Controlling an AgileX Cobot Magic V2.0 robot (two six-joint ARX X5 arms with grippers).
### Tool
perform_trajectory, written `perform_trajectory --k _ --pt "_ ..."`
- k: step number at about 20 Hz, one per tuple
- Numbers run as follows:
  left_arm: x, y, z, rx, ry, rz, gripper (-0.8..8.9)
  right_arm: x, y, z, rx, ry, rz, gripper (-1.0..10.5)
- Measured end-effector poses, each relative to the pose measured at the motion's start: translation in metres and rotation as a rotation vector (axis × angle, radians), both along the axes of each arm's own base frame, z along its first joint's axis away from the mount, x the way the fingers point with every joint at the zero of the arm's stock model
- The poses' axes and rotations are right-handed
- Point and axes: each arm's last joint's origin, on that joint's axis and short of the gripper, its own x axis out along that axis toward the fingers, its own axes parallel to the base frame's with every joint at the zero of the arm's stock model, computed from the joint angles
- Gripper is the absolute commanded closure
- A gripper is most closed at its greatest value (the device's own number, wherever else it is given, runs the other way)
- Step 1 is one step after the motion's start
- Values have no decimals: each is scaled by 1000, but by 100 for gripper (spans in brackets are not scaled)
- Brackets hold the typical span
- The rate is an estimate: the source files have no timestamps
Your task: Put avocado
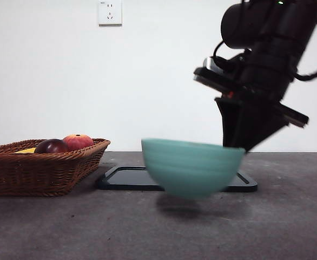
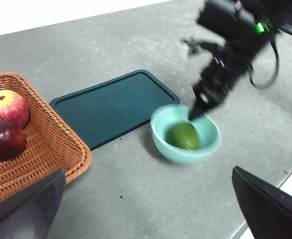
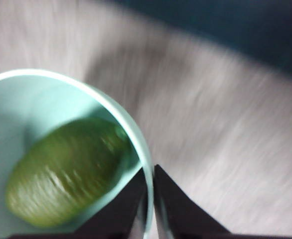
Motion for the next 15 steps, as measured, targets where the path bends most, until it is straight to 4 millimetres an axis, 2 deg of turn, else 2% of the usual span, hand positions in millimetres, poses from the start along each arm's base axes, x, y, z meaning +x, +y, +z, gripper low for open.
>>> perform_trajectory --k 4,8,11,13,15 --pt "0 0 0 0 0 0 252 47 5 7 -50 30 -54 939" --pt "0 0 0 0 0 0 252 97 19 14 -42 -35 -82 939" --pt "0 0 0 0 0 0 251 132 25 6 -35 -38 -126 939" --pt "0 0 0 0 1 0 252 144 25 -7 -57 -21 -170 939" --pt "0 0 0 1 1 0 252 147 22 -8 -90 -36 -206 939"
